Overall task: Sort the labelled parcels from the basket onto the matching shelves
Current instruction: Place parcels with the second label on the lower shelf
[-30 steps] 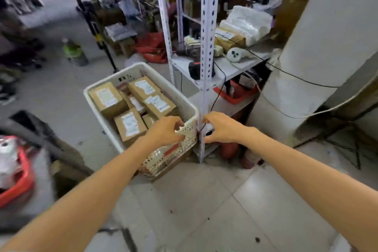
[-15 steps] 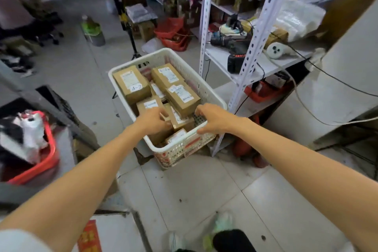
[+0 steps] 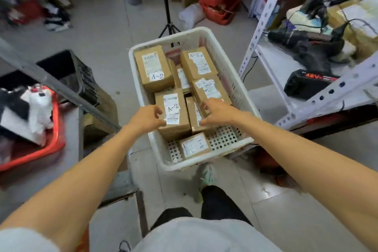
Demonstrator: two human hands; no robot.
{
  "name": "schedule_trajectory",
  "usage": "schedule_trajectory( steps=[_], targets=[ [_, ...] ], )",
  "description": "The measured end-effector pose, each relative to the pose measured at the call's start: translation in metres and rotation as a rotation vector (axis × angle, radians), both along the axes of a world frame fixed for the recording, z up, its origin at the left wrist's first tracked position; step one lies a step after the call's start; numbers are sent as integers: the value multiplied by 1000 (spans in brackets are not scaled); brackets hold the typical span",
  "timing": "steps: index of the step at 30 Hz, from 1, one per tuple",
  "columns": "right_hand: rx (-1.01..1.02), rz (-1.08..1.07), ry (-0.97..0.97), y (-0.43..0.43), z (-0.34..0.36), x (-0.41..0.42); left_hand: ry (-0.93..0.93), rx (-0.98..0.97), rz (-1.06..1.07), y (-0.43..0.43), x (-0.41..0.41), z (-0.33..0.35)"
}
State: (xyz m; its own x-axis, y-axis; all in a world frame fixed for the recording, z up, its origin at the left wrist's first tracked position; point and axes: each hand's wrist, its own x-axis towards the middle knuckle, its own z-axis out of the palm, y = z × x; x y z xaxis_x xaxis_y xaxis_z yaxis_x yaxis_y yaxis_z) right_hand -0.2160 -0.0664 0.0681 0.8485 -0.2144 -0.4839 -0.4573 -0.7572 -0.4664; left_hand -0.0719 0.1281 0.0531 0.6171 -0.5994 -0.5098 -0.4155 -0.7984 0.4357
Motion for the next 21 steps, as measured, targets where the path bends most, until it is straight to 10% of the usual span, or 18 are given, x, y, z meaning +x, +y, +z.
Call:
schedule_trajectory(
  steps=[21],
  targets=[
    [341, -169, 185, -33, -185, 122, 205, 125, 377, -72, 74, -193]
  ],
)
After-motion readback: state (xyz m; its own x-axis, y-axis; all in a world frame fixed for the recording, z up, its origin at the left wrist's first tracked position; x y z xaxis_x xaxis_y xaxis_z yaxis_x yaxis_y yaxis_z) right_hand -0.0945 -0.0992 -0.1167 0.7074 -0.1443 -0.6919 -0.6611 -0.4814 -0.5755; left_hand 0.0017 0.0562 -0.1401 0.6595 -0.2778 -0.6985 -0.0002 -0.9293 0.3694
